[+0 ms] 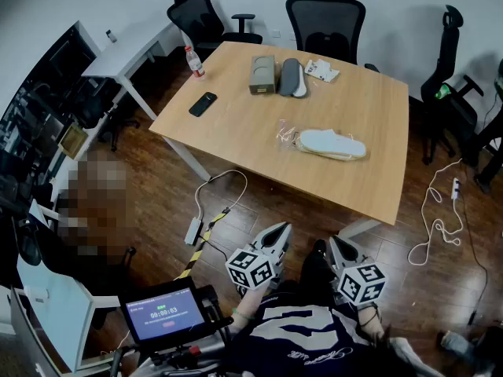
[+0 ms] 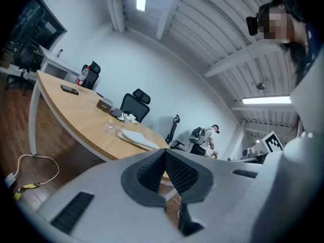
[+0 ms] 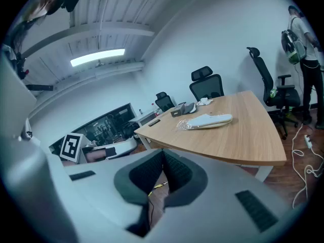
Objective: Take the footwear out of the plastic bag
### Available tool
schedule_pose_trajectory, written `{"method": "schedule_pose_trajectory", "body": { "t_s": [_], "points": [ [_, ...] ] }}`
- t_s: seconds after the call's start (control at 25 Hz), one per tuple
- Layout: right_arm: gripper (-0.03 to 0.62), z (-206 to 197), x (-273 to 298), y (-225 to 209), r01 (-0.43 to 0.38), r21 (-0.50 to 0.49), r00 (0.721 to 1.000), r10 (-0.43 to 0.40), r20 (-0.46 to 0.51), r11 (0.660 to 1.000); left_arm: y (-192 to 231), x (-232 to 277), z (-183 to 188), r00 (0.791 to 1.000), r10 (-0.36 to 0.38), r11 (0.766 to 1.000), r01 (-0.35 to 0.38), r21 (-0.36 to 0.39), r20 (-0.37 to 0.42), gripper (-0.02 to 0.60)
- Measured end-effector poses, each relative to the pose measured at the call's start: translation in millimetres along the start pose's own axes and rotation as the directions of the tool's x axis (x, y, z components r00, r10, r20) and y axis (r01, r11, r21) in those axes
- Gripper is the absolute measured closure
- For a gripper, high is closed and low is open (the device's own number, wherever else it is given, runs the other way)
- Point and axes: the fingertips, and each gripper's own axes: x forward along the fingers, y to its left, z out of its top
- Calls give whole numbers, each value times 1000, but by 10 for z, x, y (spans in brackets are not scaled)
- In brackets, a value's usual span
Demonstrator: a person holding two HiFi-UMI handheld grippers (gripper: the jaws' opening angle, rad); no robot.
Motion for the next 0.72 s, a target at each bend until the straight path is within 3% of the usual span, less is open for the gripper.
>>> {"method": "schedule_pose_trajectory", "body": {
  "t_s": [0.72],
  "points": [
    [605,1202,1221,-1248,-117,-26,993,116,-25,993,664,1523,604,991,121,991,-117,-69,58,577]
  ]
}}
